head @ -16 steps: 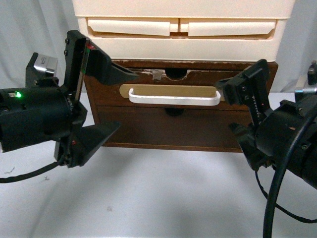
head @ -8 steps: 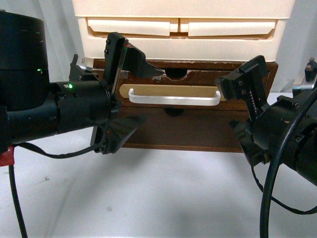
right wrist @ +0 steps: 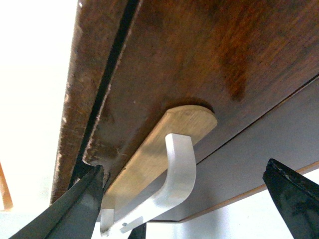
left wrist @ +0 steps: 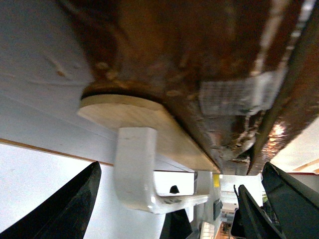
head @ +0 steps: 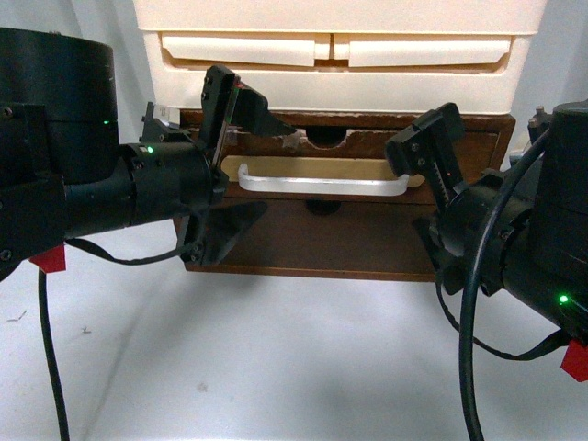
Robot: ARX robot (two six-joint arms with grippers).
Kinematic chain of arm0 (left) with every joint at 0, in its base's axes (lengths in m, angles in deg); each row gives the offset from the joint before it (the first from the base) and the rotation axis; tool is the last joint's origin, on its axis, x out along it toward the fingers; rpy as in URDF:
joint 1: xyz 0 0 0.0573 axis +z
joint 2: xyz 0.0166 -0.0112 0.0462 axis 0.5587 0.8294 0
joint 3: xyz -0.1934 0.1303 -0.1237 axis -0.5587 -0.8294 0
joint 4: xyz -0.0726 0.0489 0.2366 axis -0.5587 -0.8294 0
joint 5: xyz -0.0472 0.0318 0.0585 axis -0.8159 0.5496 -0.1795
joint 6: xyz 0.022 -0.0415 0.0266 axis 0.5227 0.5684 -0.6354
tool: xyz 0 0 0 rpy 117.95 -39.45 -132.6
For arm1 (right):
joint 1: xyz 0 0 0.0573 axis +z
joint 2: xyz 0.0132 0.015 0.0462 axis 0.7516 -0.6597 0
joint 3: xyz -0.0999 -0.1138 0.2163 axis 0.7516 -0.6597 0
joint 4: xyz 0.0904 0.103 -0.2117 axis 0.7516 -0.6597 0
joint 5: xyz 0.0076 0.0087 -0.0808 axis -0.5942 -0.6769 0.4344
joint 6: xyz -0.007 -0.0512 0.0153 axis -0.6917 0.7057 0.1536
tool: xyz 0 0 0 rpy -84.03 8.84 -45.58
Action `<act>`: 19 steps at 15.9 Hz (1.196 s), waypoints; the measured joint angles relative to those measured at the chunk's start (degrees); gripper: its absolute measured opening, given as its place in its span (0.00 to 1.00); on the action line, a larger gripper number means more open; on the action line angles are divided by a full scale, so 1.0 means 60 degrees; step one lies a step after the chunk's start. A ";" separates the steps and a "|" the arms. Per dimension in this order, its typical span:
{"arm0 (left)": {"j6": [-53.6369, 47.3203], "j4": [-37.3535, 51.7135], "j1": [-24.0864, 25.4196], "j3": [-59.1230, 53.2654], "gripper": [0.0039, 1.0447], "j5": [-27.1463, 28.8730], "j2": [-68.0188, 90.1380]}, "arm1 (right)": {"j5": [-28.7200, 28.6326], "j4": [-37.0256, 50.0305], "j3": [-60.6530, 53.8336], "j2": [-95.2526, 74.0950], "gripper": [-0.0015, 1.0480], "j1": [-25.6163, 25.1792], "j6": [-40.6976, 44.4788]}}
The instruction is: Open drawer
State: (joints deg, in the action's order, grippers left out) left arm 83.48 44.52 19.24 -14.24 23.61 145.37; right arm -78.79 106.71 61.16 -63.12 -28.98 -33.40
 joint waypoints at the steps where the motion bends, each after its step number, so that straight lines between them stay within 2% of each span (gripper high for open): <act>1: -0.0004 -0.0004 0.0015 0.0000 0.94 -0.0004 0.0076 | -0.0007 -0.0033 0.0084 -0.0058 0.94 0.0036 0.0022; 6: -0.0004 0.0044 0.0106 0.0000 0.94 0.0004 0.0160 | 0.0000 -0.0313 0.0372 -0.0299 0.94 0.0095 0.0102; 7: -0.0029 -0.0015 0.0138 0.0000 0.86 0.0004 0.0237 | 0.0015 -0.0426 0.0455 -0.0393 0.90 0.0146 0.0098; 8: -0.0036 -0.0022 0.0164 0.0000 0.76 -0.0004 0.0306 | 0.0011 -0.0444 0.0521 -0.0452 0.82 0.0153 0.0098; 10: -0.0029 0.0029 0.0226 0.0000 0.58 -0.0055 0.0423 | 0.0015 -0.0372 0.0645 -0.0576 0.63 0.0178 0.0091; 13: 0.0448 0.0346 0.0270 0.0029 0.23 -0.0179 0.0477 | 0.0025 -0.0335 0.0907 -0.0616 0.28 0.0273 0.0084; 14: 0.0845 0.0321 0.0288 0.0025 0.17 -0.0197 0.0477 | 0.0000 -0.0317 0.0911 -0.0623 0.22 0.0280 -0.0583; 15: 0.1242 0.0310 0.0306 0.0022 0.15 -0.0215 0.0477 | -0.0033 -0.0306 0.0907 -0.0630 0.20 0.0284 -0.1024; 19: 0.1712 0.0998 0.0339 -0.0659 0.14 -0.0164 0.0233 | 0.0102 0.0288 0.0499 -0.0670 0.18 0.0525 -0.1614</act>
State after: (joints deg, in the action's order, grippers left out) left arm 93.75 50.51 21.28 -18.19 22.63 146.77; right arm -78.18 108.43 64.15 -67.15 -25.83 -43.09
